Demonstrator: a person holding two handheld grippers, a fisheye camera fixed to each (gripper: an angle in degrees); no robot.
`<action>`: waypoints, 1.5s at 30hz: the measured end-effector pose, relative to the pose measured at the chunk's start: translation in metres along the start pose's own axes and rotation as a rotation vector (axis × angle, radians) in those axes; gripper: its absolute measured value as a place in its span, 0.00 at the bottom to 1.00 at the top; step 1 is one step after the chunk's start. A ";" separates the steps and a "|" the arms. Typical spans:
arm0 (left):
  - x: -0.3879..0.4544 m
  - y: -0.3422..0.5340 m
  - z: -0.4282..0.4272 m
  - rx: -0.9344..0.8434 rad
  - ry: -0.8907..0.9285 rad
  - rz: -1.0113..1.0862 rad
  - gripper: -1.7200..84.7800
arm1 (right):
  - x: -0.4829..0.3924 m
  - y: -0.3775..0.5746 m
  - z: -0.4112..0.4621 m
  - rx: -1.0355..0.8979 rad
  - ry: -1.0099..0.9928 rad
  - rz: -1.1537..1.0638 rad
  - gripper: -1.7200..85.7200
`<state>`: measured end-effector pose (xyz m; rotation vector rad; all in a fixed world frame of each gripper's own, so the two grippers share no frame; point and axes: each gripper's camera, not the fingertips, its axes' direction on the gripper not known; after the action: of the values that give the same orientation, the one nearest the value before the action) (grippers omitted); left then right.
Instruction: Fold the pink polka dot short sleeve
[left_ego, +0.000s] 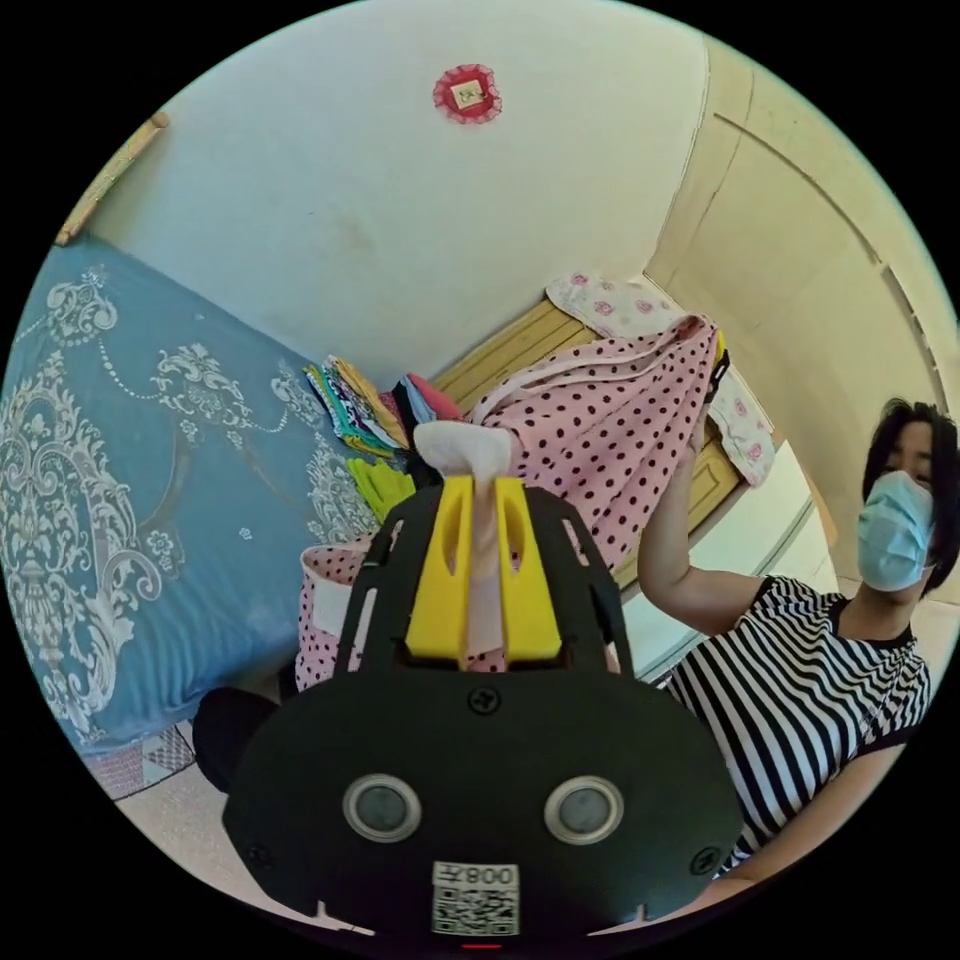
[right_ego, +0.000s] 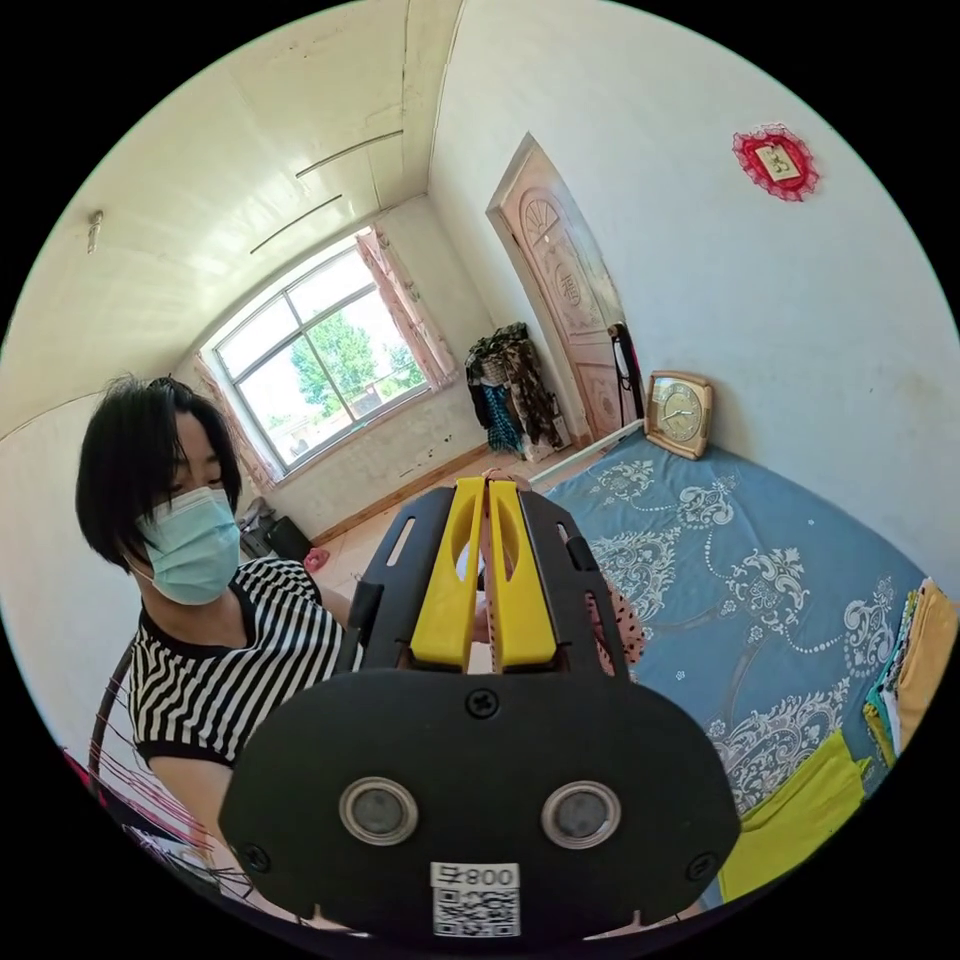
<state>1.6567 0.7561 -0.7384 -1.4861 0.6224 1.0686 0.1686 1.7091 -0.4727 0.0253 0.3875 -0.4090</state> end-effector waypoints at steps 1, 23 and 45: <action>0.012 -0.002 0.003 0.011 0.008 0.022 0.05 | -0.002 0.000 -0.008 -0.006 0.022 -0.008 0.02; 0.284 -0.122 -0.081 0.310 -0.200 0.591 0.03 | 0.059 -0.020 -0.224 0.213 0.122 0.068 0.02; -0.078 -0.350 0.038 -0.243 -0.578 -0.111 0.09 | 0.602 -0.014 -0.262 0.012 0.207 1.029 0.05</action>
<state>1.9098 0.8529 -0.5003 -1.3034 0.0030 1.4414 0.5771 1.4926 -0.9390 0.2681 0.5213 0.6127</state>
